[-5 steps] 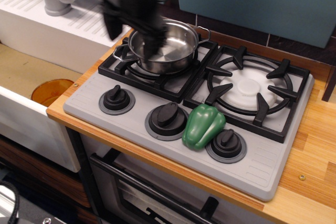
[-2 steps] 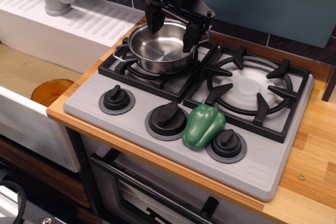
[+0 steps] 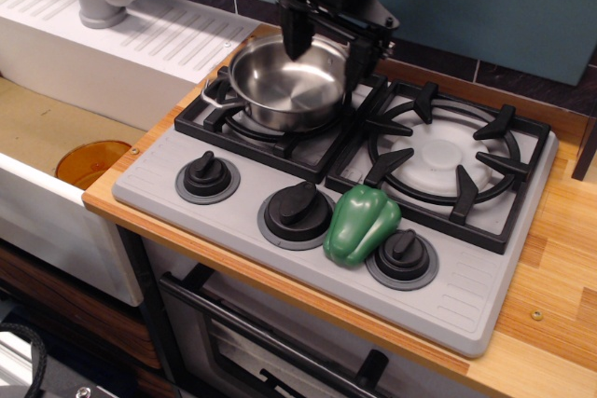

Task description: End effector reaching pot or pan

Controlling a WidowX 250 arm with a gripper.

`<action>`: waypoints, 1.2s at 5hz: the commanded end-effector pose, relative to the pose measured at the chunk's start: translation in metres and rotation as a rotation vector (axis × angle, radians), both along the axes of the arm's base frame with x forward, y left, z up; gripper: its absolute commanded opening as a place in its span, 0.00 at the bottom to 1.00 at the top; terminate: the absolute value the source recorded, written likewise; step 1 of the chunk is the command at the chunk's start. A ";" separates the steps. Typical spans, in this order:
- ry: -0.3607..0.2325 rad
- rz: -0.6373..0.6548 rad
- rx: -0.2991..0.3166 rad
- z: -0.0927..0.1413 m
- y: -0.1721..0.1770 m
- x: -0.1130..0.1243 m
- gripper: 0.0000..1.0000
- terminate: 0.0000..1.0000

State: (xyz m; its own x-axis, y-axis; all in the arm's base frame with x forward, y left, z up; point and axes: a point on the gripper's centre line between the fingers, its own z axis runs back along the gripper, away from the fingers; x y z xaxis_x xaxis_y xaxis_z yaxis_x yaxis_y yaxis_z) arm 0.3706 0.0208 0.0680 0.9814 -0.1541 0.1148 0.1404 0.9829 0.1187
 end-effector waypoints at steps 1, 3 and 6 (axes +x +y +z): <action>-0.021 -0.028 -0.001 -0.006 0.008 0.004 1.00 0.00; -0.006 -0.005 -0.035 -0.012 0.003 0.004 1.00 0.00; -0.006 -0.005 -0.035 -0.012 0.003 0.004 1.00 0.00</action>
